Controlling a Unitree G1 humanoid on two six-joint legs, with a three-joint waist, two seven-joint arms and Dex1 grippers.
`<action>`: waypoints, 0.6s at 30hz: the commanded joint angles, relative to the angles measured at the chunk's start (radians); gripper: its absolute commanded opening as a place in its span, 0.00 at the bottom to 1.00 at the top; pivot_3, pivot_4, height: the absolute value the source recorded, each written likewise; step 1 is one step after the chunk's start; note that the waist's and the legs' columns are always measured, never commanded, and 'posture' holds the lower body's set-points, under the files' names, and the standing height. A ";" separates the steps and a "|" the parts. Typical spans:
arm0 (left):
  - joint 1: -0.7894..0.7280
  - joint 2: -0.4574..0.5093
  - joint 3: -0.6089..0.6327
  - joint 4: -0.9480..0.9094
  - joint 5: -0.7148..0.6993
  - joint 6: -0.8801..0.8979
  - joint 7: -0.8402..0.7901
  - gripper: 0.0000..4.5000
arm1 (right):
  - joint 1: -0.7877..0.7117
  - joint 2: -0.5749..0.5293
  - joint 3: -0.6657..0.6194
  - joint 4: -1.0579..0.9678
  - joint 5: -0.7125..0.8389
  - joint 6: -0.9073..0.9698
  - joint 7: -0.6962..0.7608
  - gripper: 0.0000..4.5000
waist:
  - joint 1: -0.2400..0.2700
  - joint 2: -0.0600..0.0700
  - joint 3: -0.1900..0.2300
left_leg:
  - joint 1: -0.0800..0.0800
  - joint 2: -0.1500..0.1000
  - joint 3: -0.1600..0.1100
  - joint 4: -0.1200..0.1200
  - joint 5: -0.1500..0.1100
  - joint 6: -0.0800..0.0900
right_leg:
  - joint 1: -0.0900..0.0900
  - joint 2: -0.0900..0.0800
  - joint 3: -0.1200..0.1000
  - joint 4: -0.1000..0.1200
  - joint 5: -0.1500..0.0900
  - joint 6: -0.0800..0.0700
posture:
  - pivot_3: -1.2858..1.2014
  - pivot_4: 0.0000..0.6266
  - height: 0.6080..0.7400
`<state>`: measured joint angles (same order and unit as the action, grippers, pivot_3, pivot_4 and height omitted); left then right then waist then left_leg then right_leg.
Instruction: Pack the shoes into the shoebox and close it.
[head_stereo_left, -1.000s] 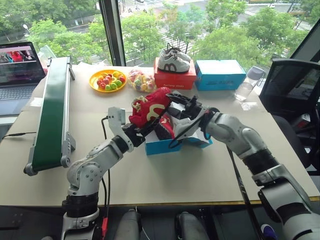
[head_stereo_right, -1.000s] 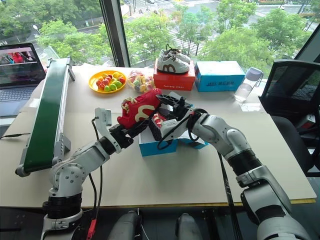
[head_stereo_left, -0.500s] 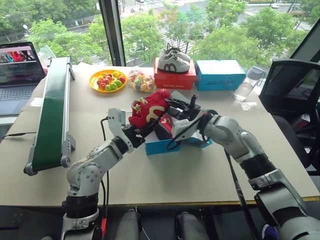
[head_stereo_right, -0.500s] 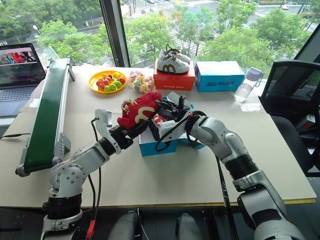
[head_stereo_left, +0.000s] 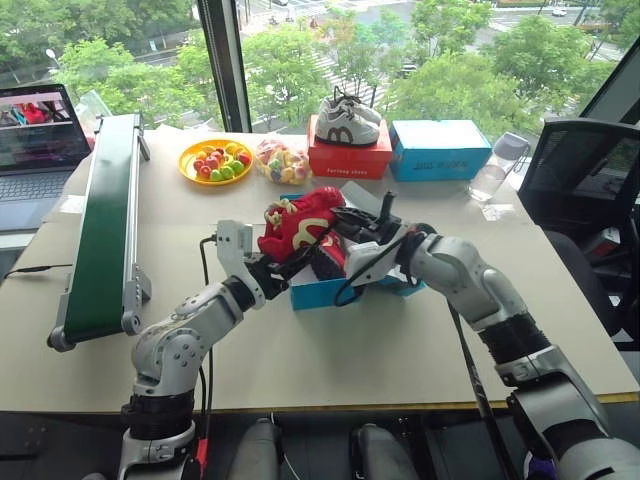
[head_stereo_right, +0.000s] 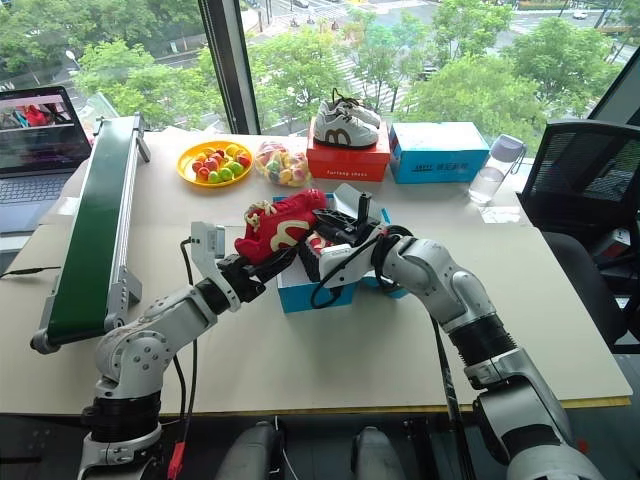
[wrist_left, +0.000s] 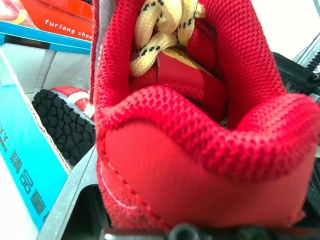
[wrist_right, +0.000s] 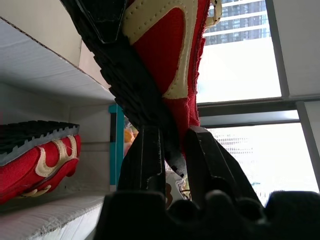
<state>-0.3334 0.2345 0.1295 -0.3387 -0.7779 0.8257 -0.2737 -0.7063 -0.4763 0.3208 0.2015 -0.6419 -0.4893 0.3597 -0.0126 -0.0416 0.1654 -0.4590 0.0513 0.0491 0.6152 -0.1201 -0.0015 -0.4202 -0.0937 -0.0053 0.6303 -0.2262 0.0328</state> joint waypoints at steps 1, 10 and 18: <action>-0.018 -0.005 -0.018 -0.054 0.035 -0.064 -0.003 0.89 | 0.012 0.055 0.024 -0.109 0.073 -0.019 0.013 0.05 | 0.000 0.000 0.000 | 0.000 0.000 0.000 0.000 0.000 0.000 | 0.000 0.000 0.000 0.000 0.000 0.000 | 0.52 0.24 0.96; 0.052 0.045 0.008 -0.087 0.135 -0.164 -0.014 0.89 | 0.036 0.154 -0.127 -0.073 0.208 0.350 0.051 0.05 | -0.001 0.000 0.000 | 0.000 0.000 0.000 0.000 0.000 0.000 | 0.000 0.000 0.000 0.001 0.000 0.000 | 0.52 0.24 0.96; 0.141 0.167 0.002 -0.025 0.289 -0.371 -0.151 0.89 | -0.087 0.278 -0.295 -0.283 0.648 1.175 0.286 0.05 | -0.005 0.001 0.000 | 0.000 0.001 0.000 -0.001 0.000 0.000 | -0.001 0.000 0.000 0.001 0.000 -0.001 | 0.52 0.24 0.96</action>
<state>-0.2032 0.3721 0.1464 -0.3695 -0.5388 0.5382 -0.3607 -0.7227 -0.2279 0.0855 0.0582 -0.1543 0.3823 0.5754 -0.0172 -0.0408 0.1654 -0.4589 0.0527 0.0500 0.6141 -0.1202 -0.0016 -0.4224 -0.0934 -0.0053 0.6325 -0.2263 0.0313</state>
